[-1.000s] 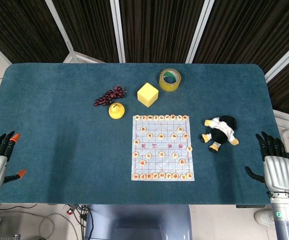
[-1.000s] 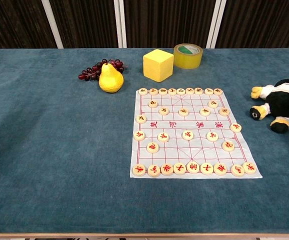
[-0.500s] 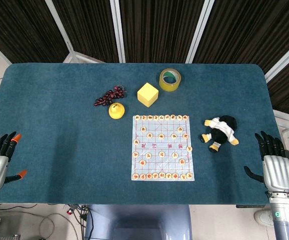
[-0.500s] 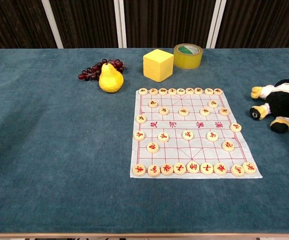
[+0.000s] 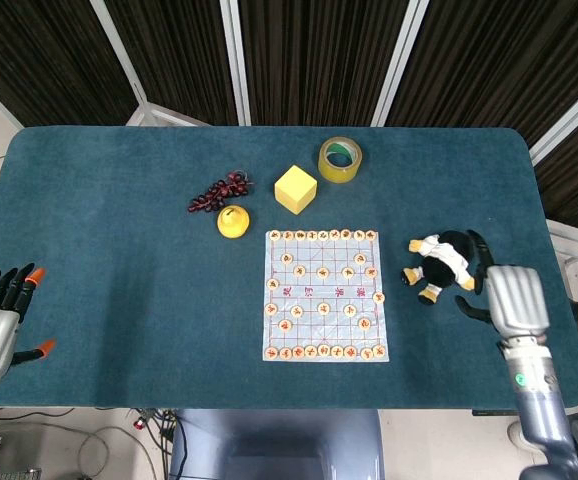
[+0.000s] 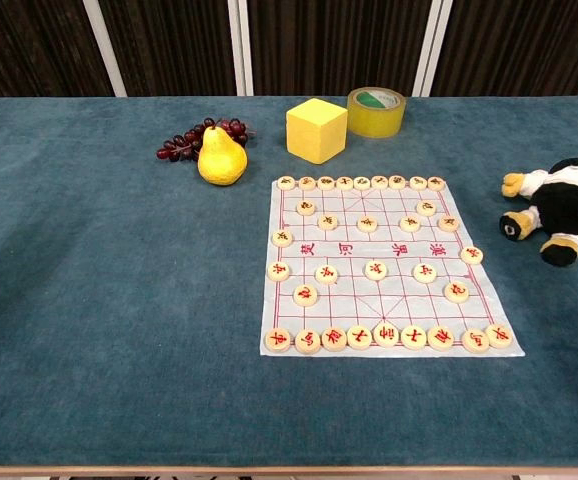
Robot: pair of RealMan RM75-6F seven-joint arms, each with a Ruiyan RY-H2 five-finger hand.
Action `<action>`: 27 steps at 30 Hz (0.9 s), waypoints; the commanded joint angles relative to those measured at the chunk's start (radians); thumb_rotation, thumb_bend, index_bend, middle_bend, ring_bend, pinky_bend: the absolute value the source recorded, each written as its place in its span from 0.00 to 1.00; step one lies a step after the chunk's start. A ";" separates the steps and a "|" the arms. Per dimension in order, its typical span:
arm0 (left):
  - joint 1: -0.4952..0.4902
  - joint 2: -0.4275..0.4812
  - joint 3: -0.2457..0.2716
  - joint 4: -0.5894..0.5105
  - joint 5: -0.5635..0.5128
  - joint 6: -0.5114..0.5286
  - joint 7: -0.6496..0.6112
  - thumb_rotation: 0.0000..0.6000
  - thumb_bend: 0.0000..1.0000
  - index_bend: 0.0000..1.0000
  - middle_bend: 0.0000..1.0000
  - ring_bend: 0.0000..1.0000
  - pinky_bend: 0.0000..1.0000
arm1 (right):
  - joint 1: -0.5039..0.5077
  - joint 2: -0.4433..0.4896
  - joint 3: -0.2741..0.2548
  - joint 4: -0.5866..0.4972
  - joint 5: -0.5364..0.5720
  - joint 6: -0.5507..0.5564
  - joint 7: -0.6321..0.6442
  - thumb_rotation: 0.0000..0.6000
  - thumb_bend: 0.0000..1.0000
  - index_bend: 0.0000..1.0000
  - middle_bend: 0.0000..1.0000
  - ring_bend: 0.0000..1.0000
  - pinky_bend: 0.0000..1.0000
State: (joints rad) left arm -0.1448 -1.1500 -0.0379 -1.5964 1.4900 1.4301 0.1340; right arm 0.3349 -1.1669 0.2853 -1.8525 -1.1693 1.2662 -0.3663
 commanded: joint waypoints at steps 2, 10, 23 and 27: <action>-0.002 0.000 0.000 0.001 -0.001 -0.003 0.002 1.00 0.00 0.00 0.00 0.00 0.00 | 0.124 -0.048 0.049 -0.032 0.191 -0.116 -0.132 1.00 0.27 0.25 0.96 0.97 0.83; -0.005 0.002 0.001 0.002 -0.001 -0.009 -0.009 1.00 0.00 0.00 0.00 0.00 0.00 | 0.262 -0.188 0.027 0.012 0.404 -0.141 -0.311 1.00 0.27 0.35 1.00 1.00 0.88; -0.010 0.007 0.000 0.003 -0.005 -0.019 -0.033 1.00 0.00 0.00 0.00 0.00 0.00 | 0.358 -0.373 -0.029 0.090 0.547 -0.086 -0.404 1.00 0.27 0.35 1.00 1.00 0.92; -0.011 0.008 0.000 0.004 -0.003 -0.018 -0.041 1.00 0.00 0.00 0.00 0.00 0.00 | 0.370 -0.414 -0.041 0.116 0.548 -0.072 -0.400 1.00 0.27 0.38 1.00 1.00 0.93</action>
State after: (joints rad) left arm -0.1554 -1.1420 -0.0381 -1.5926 1.4865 1.4115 0.0943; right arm 0.6999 -1.5703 0.2493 -1.7458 -0.6217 1.1882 -0.7689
